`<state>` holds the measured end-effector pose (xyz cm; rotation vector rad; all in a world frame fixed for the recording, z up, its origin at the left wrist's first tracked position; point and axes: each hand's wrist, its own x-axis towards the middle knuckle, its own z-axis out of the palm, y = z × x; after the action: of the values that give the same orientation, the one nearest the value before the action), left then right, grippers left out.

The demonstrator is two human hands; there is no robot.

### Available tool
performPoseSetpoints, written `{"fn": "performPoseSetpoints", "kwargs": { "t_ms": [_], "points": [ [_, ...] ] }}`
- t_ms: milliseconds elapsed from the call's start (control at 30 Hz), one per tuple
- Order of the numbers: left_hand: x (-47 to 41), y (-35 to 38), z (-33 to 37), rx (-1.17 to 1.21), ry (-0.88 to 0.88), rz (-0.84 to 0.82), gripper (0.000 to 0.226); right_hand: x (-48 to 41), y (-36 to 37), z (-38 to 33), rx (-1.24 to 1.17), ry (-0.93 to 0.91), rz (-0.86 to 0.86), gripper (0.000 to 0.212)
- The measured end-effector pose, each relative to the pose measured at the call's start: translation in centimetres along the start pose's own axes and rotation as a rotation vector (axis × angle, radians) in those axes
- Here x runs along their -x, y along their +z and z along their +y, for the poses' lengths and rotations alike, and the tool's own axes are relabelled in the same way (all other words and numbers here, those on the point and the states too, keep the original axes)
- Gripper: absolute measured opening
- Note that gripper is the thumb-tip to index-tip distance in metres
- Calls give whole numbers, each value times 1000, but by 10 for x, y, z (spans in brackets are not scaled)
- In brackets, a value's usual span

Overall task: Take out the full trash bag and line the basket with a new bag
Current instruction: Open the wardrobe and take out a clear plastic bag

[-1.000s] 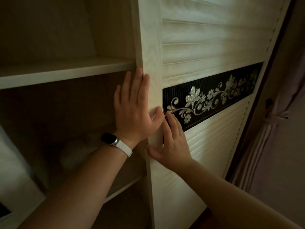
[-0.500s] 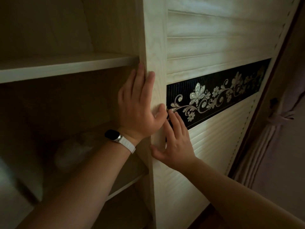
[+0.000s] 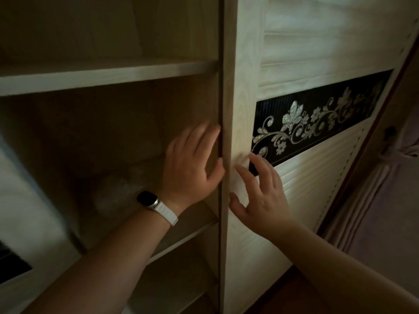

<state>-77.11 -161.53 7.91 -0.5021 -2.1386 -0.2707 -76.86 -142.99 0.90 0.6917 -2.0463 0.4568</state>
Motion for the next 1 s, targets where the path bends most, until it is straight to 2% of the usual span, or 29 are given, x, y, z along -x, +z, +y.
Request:
{"fn": "performPoseSetpoints", "kwargs": {
  "t_ms": [133, 233, 300, 367, 433, 533, 667, 833, 1000],
  "points": [
    [54, -7, -37, -147, -207, -274, 62, 10, -4, -22, -5, -130, -31, 47],
    [82, -9, -53, -206, -380, -421, 67, 11, 0, -40, -64, -197, -117, 43],
    [99, -10, -57, -240, -474, -494, 71, 11, 8, -52, -93, -189, -192, 42],
    [116, -11, -59, -270, -484, -531, 69, 12, 21, -63, -105, -141, -288, 44],
    [130, -17, -55, -282, -447, -524, 67, 11, 34, -70, -111, -91, -393, 47],
    [139, -40, -37, -341, -304, -514, 71, 10, 52, -80, -130, -42, -513, 52],
    [129, -80, -23, -478, -169, -410, 62, 2, 80, -88, -210, -20, -677, 60],
    [123, -121, -32, -696, -126, -275, 53, -19, 135, -108, -395, -77, -669, 63],
    [134, -148, -50, -909, -46, -73, 50, -49, 196, -149, -423, -115, -655, 69]
  ]
}}
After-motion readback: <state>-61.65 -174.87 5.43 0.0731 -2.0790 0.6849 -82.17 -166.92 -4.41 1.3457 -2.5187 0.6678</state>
